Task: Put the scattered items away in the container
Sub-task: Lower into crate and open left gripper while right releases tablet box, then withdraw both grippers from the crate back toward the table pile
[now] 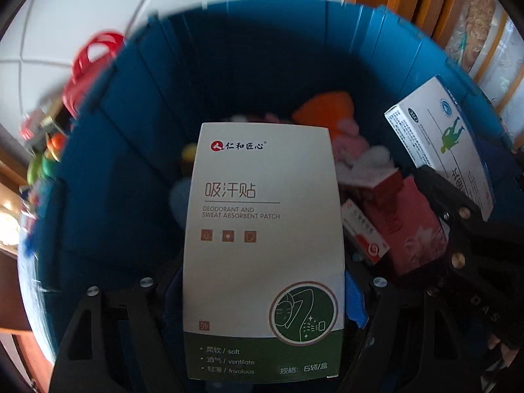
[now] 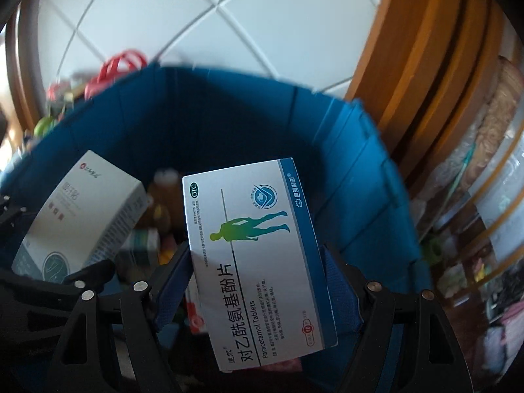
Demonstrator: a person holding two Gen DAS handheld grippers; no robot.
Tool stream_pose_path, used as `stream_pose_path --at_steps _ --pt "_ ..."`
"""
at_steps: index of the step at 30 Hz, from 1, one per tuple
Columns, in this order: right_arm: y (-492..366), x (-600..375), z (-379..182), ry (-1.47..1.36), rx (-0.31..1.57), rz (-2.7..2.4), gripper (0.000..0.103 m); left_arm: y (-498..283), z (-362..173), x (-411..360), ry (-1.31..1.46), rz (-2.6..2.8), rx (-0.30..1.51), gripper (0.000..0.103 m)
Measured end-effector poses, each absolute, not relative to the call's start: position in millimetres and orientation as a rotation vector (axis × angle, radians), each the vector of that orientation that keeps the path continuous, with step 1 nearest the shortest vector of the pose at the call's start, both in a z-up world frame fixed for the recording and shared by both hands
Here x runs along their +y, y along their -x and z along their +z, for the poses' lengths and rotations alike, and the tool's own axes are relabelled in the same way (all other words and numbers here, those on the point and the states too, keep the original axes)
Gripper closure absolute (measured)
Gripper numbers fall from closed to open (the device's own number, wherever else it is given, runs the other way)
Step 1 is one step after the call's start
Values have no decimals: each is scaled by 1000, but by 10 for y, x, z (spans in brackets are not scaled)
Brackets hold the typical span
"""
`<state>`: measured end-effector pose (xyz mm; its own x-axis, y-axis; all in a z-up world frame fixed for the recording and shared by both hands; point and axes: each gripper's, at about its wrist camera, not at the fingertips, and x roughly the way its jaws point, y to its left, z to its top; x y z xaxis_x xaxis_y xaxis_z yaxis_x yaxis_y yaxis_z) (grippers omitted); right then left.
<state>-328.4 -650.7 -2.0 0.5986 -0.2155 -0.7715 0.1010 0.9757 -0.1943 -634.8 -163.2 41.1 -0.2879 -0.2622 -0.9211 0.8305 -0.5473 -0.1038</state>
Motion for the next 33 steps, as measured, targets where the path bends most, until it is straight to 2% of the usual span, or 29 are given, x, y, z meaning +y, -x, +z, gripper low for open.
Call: stream_pose_path --at_steps 5,13,15,22,27,31,33 --pt "3229 -6523 -359 108 1052 -119 26 6409 182 -1642 -1304 -1837 834 26" --pt "3259 -6529 -382 143 1074 -109 25 6401 168 -1614 -1310 -1839 790 26" --pt "3256 -6523 -405 141 1074 -113 20 6328 152 -1685 -1308 -1836 792 26" --pt "3212 -6508 -287 137 1028 -120 12 6287 191 -1725 -1285 -1856 796 26" --pt "3192 -6516 -197 128 1005 -91 11 6242 250 -1739 -1255 -1854 826 26" --pt "3286 -6489 -12 153 947 2 11 6121 444 -1635 -1202 -1880 795 26" --pt "3353 -6481 104 156 917 17 6 6026 572 -1539 -1175 -1907 767 26"
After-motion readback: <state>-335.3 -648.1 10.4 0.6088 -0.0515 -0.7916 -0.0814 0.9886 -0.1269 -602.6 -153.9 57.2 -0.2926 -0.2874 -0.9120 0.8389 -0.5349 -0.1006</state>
